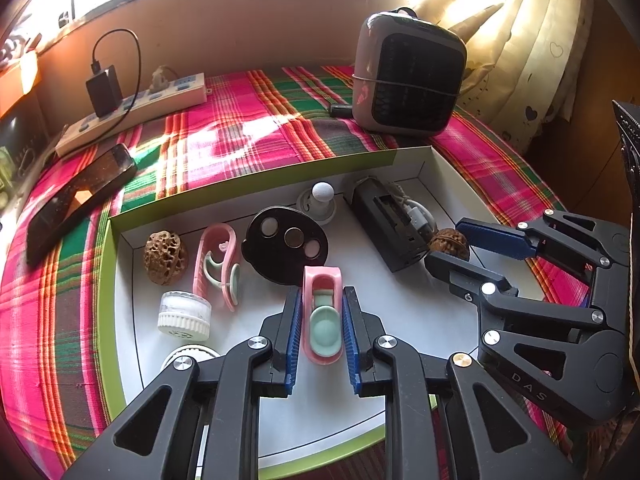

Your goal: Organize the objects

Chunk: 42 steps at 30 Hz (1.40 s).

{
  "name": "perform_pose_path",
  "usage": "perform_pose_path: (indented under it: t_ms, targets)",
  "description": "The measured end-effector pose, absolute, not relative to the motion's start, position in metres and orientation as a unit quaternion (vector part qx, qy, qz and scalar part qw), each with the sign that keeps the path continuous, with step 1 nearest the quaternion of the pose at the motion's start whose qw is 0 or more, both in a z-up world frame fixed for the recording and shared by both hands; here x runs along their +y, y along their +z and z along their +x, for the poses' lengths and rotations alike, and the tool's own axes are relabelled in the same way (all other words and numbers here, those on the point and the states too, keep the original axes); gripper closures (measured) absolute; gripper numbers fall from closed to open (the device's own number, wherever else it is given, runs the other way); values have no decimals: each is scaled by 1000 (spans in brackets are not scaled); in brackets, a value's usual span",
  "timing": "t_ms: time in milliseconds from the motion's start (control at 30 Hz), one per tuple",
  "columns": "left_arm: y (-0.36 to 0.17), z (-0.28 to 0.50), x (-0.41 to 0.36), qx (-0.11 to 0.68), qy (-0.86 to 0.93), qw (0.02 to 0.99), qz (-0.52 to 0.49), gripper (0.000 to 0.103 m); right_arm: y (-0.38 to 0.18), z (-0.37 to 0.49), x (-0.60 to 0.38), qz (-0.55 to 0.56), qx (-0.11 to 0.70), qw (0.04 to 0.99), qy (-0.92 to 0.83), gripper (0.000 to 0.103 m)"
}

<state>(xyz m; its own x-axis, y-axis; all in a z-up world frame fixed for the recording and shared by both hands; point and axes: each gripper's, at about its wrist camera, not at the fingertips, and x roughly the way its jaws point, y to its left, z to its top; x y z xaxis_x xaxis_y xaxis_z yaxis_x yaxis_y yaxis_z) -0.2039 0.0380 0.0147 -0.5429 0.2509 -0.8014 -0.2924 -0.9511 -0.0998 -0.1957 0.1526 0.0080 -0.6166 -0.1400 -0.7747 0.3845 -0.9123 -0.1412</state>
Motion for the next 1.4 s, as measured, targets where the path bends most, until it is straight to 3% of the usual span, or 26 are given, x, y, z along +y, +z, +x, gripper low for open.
perform_pose_path:
  t_ms: [500,700,1400]
  targets:
    - [14,-201,38,24,878,150,-453,74,8,-194,154,413,139,149,-888,70]
    - [16,-196,36,17,880,146,-452,71,9,-190,154,411,129,151,-890,64]
    - [44,-144,27,10,907,102,-409,69,32,-145,161,384,54,157,-908,62]
